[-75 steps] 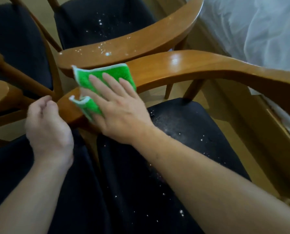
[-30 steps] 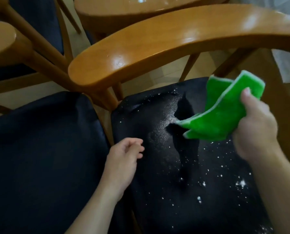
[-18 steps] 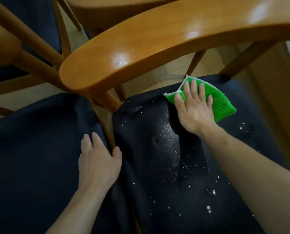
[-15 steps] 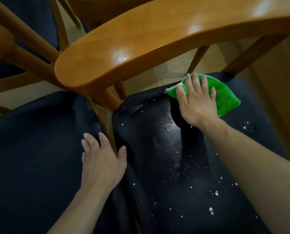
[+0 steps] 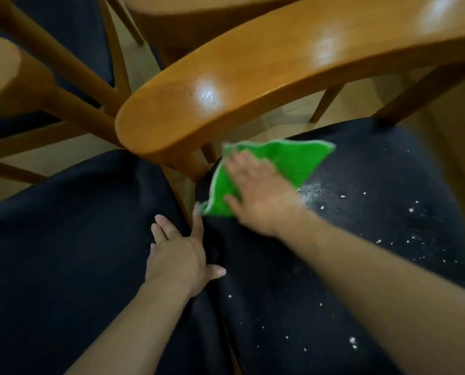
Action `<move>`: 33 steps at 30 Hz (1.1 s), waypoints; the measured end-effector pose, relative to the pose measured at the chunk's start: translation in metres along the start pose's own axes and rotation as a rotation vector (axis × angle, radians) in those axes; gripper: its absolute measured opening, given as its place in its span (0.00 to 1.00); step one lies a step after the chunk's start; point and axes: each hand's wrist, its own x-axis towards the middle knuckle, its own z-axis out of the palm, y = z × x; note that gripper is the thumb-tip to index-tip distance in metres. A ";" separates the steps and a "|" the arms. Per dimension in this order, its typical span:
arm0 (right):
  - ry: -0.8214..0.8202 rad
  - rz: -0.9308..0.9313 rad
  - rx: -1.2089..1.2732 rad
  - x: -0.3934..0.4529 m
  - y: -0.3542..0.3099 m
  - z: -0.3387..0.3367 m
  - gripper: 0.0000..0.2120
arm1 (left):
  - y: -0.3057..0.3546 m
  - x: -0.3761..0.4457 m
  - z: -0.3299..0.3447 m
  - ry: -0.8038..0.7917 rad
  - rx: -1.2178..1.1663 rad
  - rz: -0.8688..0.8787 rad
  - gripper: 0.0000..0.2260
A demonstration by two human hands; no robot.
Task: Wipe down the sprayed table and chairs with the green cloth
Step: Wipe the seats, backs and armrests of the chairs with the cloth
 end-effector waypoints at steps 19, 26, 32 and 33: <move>0.089 -0.031 0.007 -0.044 -0.059 0.039 0.34 | -0.019 -0.002 0.019 0.123 0.036 0.131 0.50; 0.184 0.448 0.034 -0.008 0.070 0.003 0.33 | -0.016 0.005 0.023 0.170 0.130 0.103 0.45; 0.171 0.627 0.105 0.010 -0.011 0.010 0.33 | -0.016 0.006 0.025 0.180 0.117 0.103 0.43; 0.162 0.556 0.094 0.005 -0.030 0.015 0.33 | -0.017 0.006 0.025 0.174 0.111 0.109 0.43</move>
